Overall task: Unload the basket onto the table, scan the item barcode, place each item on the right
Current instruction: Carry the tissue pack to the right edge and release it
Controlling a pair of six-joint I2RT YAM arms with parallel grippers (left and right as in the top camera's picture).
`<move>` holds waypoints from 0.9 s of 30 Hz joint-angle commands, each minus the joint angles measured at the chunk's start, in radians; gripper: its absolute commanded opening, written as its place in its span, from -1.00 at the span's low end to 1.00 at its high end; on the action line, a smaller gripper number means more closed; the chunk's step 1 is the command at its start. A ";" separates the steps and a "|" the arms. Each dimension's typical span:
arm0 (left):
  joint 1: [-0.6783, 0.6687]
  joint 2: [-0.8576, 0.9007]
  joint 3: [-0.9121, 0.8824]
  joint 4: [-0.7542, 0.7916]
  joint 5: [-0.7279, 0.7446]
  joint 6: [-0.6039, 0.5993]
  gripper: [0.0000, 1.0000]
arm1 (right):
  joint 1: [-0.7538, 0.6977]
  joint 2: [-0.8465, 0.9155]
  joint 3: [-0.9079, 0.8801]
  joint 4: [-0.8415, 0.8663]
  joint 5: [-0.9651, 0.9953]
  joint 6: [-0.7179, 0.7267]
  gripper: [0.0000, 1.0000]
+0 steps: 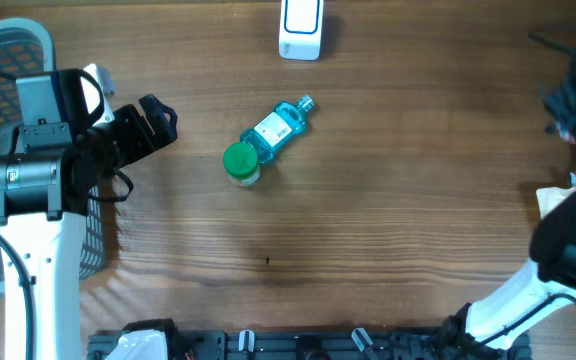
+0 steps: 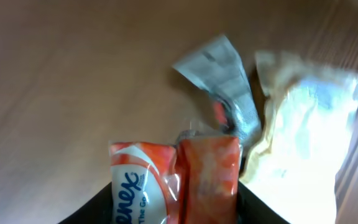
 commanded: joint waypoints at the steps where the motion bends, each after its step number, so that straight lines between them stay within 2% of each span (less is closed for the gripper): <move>1: 0.007 -0.003 0.014 0.000 -0.002 0.013 1.00 | -0.072 0.007 -0.129 0.058 -0.118 0.060 0.00; 4: 0.007 -0.003 0.015 0.000 -0.001 0.013 1.00 | -0.132 0.008 -0.212 0.108 -0.115 0.039 0.07; 5: 0.007 -0.003 0.015 0.000 -0.001 0.013 1.00 | -0.152 0.008 -0.226 0.120 -0.116 0.005 0.25; 6: 0.007 -0.003 0.014 0.000 -0.002 0.013 1.00 | -0.168 0.008 -0.230 0.127 -0.117 -0.049 0.53; 7: 0.007 -0.003 0.014 0.000 -0.002 0.013 1.00 | -0.177 0.007 -0.228 0.126 -0.118 -0.088 1.00; 9: 0.007 -0.003 0.014 0.000 -0.002 0.013 1.00 | -0.187 0.002 -0.201 0.104 -0.126 -0.181 1.00; 15: 0.007 -0.003 0.015 0.000 -0.002 0.013 1.00 | -0.122 -0.045 0.002 -0.039 -0.205 -0.180 1.00; 18: 0.007 -0.003 0.015 0.000 -0.002 0.013 1.00 | -0.020 -0.093 0.140 -0.119 -0.211 -0.141 1.00; 22: 0.007 -0.003 0.014 0.000 -0.002 0.013 1.00 | 0.192 -0.163 0.294 -0.188 -0.391 -0.109 1.00; 27: 0.007 -0.003 0.015 0.000 -0.002 0.013 1.00 | 0.444 -0.203 0.307 -0.042 -0.584 -0.065 1.00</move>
